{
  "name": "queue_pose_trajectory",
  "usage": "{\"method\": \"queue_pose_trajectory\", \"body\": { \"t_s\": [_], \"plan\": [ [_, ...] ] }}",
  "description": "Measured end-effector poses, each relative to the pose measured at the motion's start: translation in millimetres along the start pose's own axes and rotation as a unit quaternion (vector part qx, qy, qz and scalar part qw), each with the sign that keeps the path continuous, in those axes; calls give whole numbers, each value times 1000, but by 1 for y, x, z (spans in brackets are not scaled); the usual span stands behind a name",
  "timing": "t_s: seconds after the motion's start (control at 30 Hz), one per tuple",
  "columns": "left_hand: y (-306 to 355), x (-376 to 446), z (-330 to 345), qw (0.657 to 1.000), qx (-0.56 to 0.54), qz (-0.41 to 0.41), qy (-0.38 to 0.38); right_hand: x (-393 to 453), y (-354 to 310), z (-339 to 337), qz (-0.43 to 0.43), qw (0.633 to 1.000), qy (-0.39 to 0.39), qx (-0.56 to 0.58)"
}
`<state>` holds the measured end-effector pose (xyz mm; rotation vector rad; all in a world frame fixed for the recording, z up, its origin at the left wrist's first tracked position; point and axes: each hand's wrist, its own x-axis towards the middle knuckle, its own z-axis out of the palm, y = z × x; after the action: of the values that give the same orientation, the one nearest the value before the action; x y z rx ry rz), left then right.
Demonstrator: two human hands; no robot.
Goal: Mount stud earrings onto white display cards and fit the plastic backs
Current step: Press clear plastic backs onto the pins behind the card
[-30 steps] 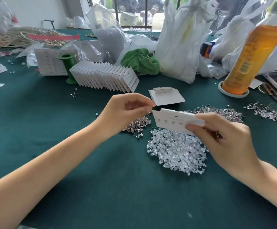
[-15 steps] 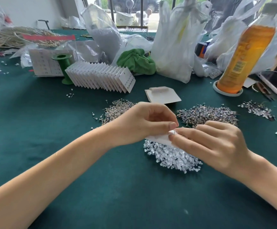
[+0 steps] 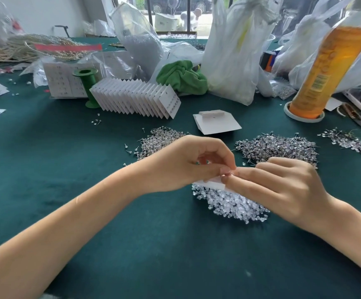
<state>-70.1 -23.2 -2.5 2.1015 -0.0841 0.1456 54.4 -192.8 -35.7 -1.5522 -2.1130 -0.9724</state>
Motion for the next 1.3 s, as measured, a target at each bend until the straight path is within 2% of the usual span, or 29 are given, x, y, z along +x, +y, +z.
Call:
{"method": "queue_pose_trajectory", "body": {
  "t_s": [0.43, 0.63, 0.87, 1.0, 1.3],
  "plan": [
    [-8, 1, 0, 998, -51, -33, -30, -1, -1, 1, -9, 1000, -4, 5],
    [-7, -1, -2, 999, -36, -24, -29, -1, -1, 0, -10, 1000, -5, 8],
    [-5, -3, -2, 1000, 26, 0, -10, 2, -1, 0, -22, 1000, -1, -14],
    [-5, -2, -1, 1000, 26, 2, -1, 2, -1, -1, -24, 999, 4, -29],
    [-5, -2, -2, 997, -58, 1, 41, 3, -2, -3, -8, 1000, 12, -21]
  ]
}}
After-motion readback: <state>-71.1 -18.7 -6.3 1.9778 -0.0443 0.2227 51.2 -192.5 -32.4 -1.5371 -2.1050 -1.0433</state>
